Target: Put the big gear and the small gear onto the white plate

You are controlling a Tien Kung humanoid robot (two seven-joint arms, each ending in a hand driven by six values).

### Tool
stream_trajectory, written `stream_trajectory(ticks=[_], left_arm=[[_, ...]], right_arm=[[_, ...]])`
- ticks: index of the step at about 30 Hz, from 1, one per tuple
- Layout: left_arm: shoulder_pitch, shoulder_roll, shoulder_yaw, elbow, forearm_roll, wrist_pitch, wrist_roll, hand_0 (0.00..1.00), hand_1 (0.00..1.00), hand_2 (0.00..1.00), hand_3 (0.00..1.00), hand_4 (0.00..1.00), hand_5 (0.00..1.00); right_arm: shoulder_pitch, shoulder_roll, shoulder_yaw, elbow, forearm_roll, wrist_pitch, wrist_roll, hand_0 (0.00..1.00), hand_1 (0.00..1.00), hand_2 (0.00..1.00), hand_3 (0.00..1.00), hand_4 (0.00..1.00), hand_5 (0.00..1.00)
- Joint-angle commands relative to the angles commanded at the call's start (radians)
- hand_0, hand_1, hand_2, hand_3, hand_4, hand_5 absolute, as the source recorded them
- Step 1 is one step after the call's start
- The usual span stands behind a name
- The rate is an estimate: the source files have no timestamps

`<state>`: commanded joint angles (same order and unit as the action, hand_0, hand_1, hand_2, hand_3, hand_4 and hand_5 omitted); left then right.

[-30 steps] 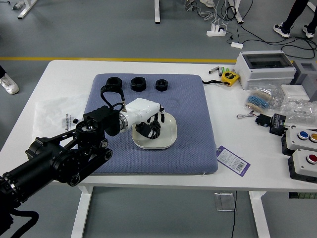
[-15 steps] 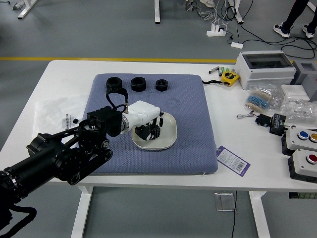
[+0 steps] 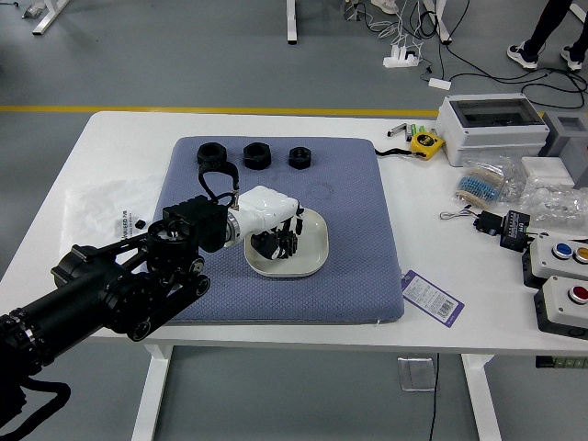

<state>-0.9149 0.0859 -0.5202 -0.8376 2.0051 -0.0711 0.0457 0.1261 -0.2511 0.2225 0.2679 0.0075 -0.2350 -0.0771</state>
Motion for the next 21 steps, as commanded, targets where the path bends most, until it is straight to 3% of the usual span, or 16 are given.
stream_trajectory(ticks=[21], left_arm=[[-0.017, 0.002, -0.004, 0.009, 0.001, -0.005, 0.000, 0.394, 0.461, 0.500, 0.563, 0.656, 0.026]], right_arm=[[0.010, -0.001, -0.006, 0.000, 0.009, 0.002, 0.002, 0.680, 0.657, 0.739, 0.589, 0.801, 0.719]])
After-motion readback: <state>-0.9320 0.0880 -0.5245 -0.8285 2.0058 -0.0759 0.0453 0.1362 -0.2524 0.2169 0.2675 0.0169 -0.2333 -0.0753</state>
